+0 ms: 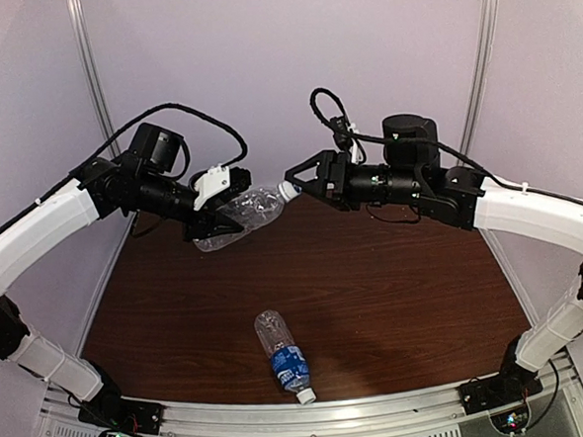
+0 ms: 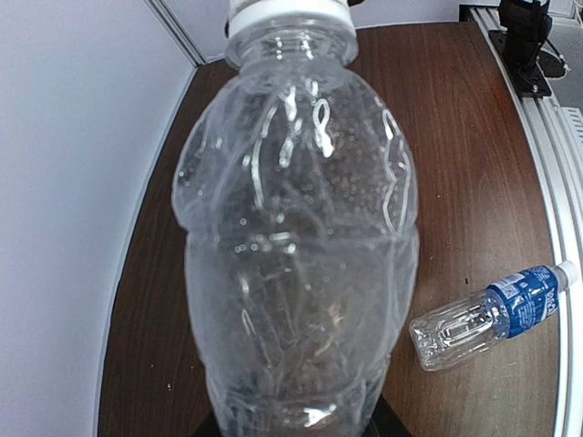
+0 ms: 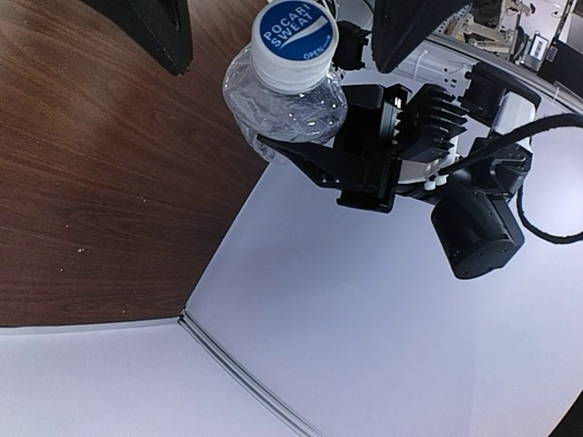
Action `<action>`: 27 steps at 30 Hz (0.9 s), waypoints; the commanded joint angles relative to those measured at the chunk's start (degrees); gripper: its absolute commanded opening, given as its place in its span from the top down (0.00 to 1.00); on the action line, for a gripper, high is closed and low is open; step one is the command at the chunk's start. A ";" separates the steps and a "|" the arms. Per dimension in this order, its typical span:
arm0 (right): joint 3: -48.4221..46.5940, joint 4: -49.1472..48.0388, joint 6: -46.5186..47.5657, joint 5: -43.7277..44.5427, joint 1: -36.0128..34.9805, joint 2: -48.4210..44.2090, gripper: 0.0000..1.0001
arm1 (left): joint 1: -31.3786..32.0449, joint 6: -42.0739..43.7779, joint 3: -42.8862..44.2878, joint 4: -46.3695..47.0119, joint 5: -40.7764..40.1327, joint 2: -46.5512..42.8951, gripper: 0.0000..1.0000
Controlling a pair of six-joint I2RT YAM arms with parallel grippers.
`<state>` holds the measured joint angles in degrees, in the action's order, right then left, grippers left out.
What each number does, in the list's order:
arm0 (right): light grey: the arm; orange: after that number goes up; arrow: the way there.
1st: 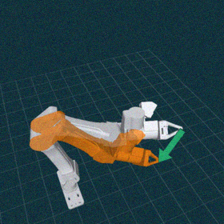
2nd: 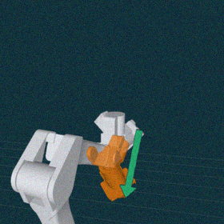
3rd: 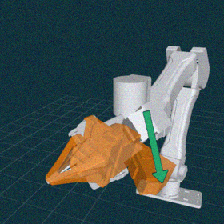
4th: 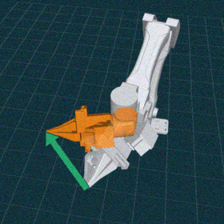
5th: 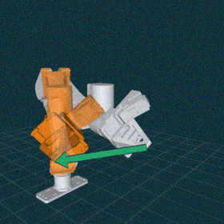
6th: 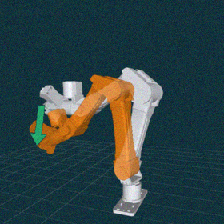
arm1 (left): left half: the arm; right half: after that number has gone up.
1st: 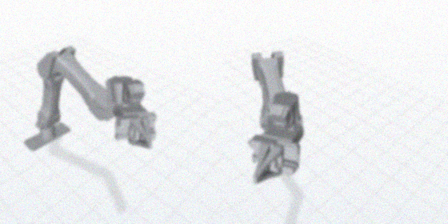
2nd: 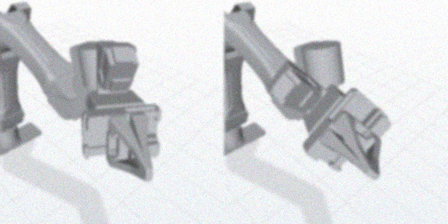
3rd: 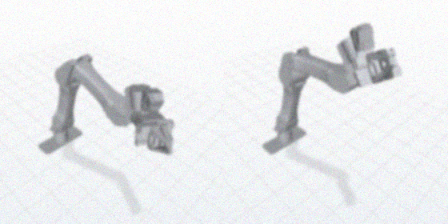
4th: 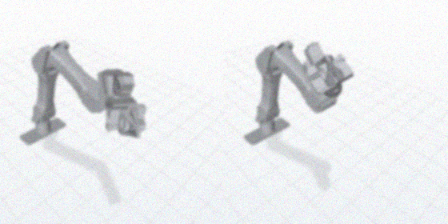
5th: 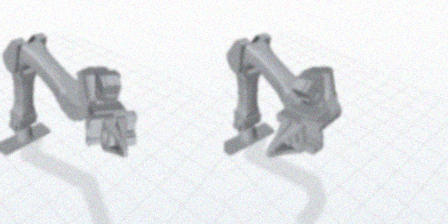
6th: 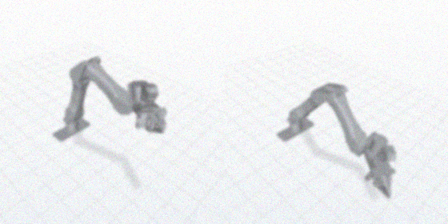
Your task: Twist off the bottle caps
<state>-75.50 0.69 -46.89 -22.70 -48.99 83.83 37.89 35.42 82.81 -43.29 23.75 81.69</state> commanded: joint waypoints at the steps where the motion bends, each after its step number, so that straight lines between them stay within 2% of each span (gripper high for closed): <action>1: -0.81 -0.50 -1.43 -1.94 0.12 1.28 0.38 | 0.17 -0.31 -0.63 2.42 -0.46 -0.24 0.66; 8: -1.96 -2.58 -3.41 -5.77 0.04 3.64 0.38 | 0.17 -0.18 -0.56 2.47 -1.10 -0.13 0.66; 13: -1.25 -2.48 -3.15 -5.41 0.12 2.98 0.54 | 0.17 0.00 -0.58 2.51 -1.51 0.00 0.66; 15: -1.27 -2.20 -2.84 -5.06 0.13 2.78 0.54 | 0.17 0.00 -0.63 2.44 -1.51 0.08 0.66; 18: -1.31 -1.74 -2.28 -4.65 0.25 2.50 0.46 | 0.17 0.09 -0.79 2.49 -1.59 0.18 0.66; 20: -1.31 -1.45 -2.01 -4.47 0.38 2.18 0.43 | 0.17 0.17 -0.93 2.43 -1.56 0.07 0.66; 23: -1.18 -1.38 -1.76 -4.18 0.52 1.55 0.45 | 0.17 0.18 -1.11 2.47 -1.64 0.04 0.66; 27: -0.44 -1.58 -1.71 -3.67 0.54 1.03 0.53 | 0.17 0.26 -1.15 2.50 -1.60 0.04 0.66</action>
<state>-76.34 -0.95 -49.25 -27.16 -48.77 87.15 37.89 35.46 82.13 -43.07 22.61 81.69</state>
